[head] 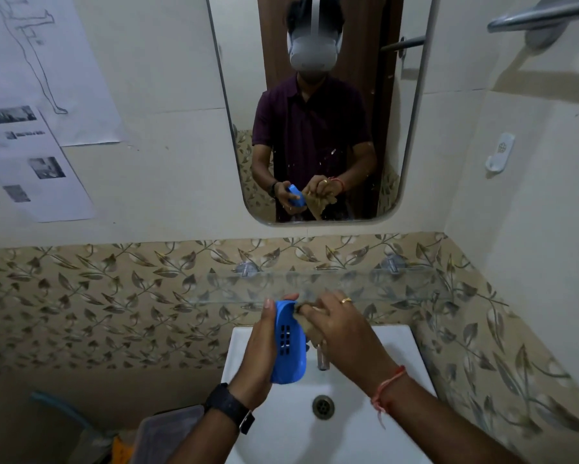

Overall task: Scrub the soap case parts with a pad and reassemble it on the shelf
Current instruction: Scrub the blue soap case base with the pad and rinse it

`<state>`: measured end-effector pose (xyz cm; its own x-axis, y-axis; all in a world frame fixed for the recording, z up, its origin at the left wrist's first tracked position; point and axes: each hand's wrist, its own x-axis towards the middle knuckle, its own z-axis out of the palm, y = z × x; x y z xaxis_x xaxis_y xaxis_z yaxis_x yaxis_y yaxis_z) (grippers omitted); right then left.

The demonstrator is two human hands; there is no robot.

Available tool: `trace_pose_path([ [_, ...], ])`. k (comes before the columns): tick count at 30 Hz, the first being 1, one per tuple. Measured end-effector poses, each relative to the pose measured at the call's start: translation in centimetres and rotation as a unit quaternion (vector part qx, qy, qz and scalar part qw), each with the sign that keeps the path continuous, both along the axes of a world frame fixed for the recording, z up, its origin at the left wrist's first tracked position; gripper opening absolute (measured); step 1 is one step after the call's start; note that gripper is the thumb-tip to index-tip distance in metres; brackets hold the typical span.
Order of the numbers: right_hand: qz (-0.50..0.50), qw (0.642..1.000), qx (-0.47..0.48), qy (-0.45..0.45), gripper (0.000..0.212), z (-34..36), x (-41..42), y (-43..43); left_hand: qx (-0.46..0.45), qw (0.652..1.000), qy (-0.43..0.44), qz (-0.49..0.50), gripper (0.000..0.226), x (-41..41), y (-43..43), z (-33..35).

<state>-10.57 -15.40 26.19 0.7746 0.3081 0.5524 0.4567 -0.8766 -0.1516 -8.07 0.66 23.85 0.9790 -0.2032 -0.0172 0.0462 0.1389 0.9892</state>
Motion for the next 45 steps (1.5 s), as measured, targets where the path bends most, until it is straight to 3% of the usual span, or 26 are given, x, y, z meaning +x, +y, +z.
trace_pose_path([
  [3, -0.013, 1.000, -0.011, 0.012, 0.039, -0.3, 0.2, 0.5, 0.021, 1.000, 0.000, -0.002, 0.056, 0.2, 0.3, 0.0],
  [6, -0.002, 0.990, 0.045, 0.133, 0.031, -1.8, -1.1, 1.3, 0.059, 0.998, -0.034, 0.013, 0.054, 0.4, 0.3, -0.2],
  [9, 0.046, 0.958, 0.081, 0.270, 0.020, -2.8, -2.6, 2.8, 0.060, 0.997, -0.046, 0.026, 0.052, 0.6, 0.1, -0.6],
  [11, 0.058, 0.921, 0.160, 0.349, 0.022, -2.5, -3.1, 3.2, 0.038, 0.998, -0.036, 0.023, 0.050, 0.5, 0.0, -1.0],
  [13, 0.075, 0.843, 0.309, 0.434, 0.036, -1.6, -3.3, 2.7, -0.038, 0.999, 0.001, 0.030, 0.054, 0.3, 0.3, -1.3],
  [15, 0.111, 0.709, 0.486, 0.499, 0.027, -1.2, -3.5, 2.3, -0.172, 0.982, 0.067, 0.026, 0.060, 0.4, 0.6, -1.3],
  [17, 0.145, 0.591, 0.594, 0.526, 0.027, -1.0, -3.9, 2.3, -0.287, 0.952, 0.108, 0.012, 0.060, 0.6, 0.6, -1.3],
  [18, 0.162, 0.553, 0.620, 0.533, 0.030, -1.1, -4.2, 2.2, -0.322, 0.940, 0.117, 0.004, 0.060, 0.7, 0.6, -1.4],
  [20, 0.156, 0.529, 0.651, 0.521, 0.033, -0.7, -4.7, 1.1, -0.353, 0.926, 0.130, -0.011, 0.061, 0.9, 0.7, -1.7],
  [23, 0.077, 0.545, 0.720, 0.423, 0.045, 0.2, -4.4, -1.9, -0.358, 0.922, 0.146, -0.017, 0.059, 1.2, 1.8, -2.2],
  [25, 0.024, 0.568, 0.759, 0.319, 0.039, 1.3, -3.6, -3.7, -0.361, 0.921, 0.147, -0.017, 0.060, 1.4, 2.2, -2.3],
  [27, 0.000, 0.661, 0.714, 0.229, 0.027, 2.8, -2.7, -3.8, -0.358, 0.923, 0.139, -0.019, 0.063, 1.5, 2.4, -2.4],
  [30, 0.014, 0.798, 0.587, 0.133, 0.030, 4.2, -1.8, -1.0, -0.336, 0.933, 0.125, -0.035, 0.065, 1.4, 2.4, -2.2],
  [32, 0.062, 0.857, 0.501, 0.108, 0.035, 4.1, -1.5, 1.5, -0.295, 0.947, 0.120, -0.044, 0.069, 1.4, 2.2, -2.1],
  [35, 0.118, 0.933, 0.306, 0.147, 0.054, 1.8, -1.5, 4.9, -0.242, 0.963, 0.117, -0.034, 0.074, 1.4, 2.1, -1.8],
  [37, 0.124, 0.948, 0.244, 0.161, 0.063, -0.3, -2.2, 5.9, -0.224, 0.969, 0.104, -0.023, 0.071, 1.5, 2.3, -1.4],
  [41, 0.160, 0.942, 0.213, 0.207, 0.047, -2.1, -3.6, 4.5, -0.231, 0.967, 0.110, -0.008, 0.065, 1.4, 3.3, -1.4],
  [45, 0.200, 0.925, 0.086, 0.311, 0.039, -0.5, -3.6, 1.8, -0.196, 0.975, 0.101, -0.007, 0.065, 0.4, 3.4, -2.1],
])
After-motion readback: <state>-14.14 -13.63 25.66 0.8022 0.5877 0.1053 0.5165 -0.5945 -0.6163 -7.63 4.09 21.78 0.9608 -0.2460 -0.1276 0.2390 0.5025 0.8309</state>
